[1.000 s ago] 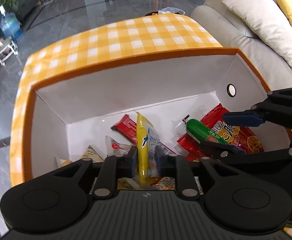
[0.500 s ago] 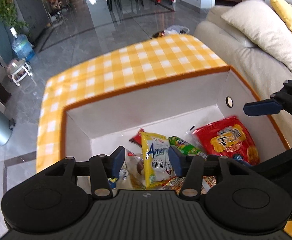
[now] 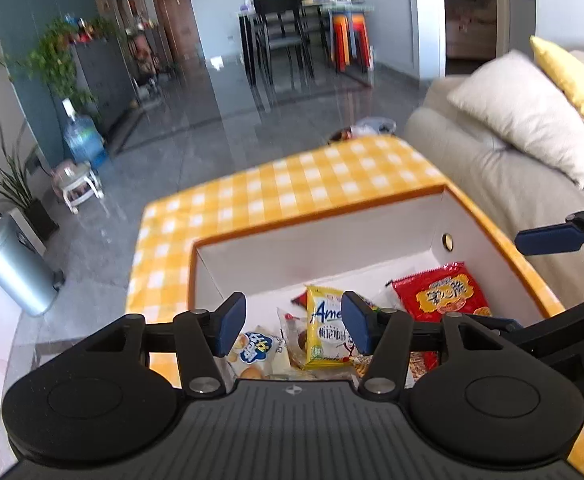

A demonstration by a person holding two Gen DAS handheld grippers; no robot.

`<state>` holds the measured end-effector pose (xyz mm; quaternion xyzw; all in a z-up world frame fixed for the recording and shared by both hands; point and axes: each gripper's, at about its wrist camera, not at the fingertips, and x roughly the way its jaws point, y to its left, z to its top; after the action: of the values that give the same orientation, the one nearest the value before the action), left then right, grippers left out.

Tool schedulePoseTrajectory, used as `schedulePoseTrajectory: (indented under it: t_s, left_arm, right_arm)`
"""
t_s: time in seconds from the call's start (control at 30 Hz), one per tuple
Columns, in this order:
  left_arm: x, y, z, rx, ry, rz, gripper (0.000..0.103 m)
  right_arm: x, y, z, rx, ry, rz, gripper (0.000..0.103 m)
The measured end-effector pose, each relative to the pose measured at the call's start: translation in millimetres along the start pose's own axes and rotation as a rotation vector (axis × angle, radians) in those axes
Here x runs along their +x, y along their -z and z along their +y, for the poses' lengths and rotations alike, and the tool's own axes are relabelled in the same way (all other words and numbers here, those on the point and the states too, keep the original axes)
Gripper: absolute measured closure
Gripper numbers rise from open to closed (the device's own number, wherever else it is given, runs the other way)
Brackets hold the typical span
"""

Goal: Organize snacks

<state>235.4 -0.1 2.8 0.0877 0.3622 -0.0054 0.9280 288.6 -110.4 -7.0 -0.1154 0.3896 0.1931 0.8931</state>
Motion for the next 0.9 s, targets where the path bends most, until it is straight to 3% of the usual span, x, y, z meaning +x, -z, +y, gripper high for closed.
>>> schedulePoseTrajectory:
  t_s: [0.1,0.23,0.57,0.77,0.9]
  left_arm:
    - [-17,3,-2,-0.010,-0.010,-0.045,0.036]
    - [-41,9,-1,-0.043,-0.023,-0.097,0.029]
    - [-93,32,3,-0.091,-0.115,-0.217,0.008]
    - [-111,52,-1,-0.106,-0.138,-0.245,0.008]
    - [-116,66,3,-0.174,-0.128,-0.224,0.007]
  right_arm:
    - [-19,4,4,0.005,0.023,-0.032,0.023]
    - [-51,13,7,0.018,0.048,-0.099,0.010]
    - [-113,41,17,0.078,0.085,-0.233,0.005]
    - [-137,61,27,0.122,0.107,-0.282,0.004]
    - [-149,76,34,0.167,0.105,-0.302,0.004]
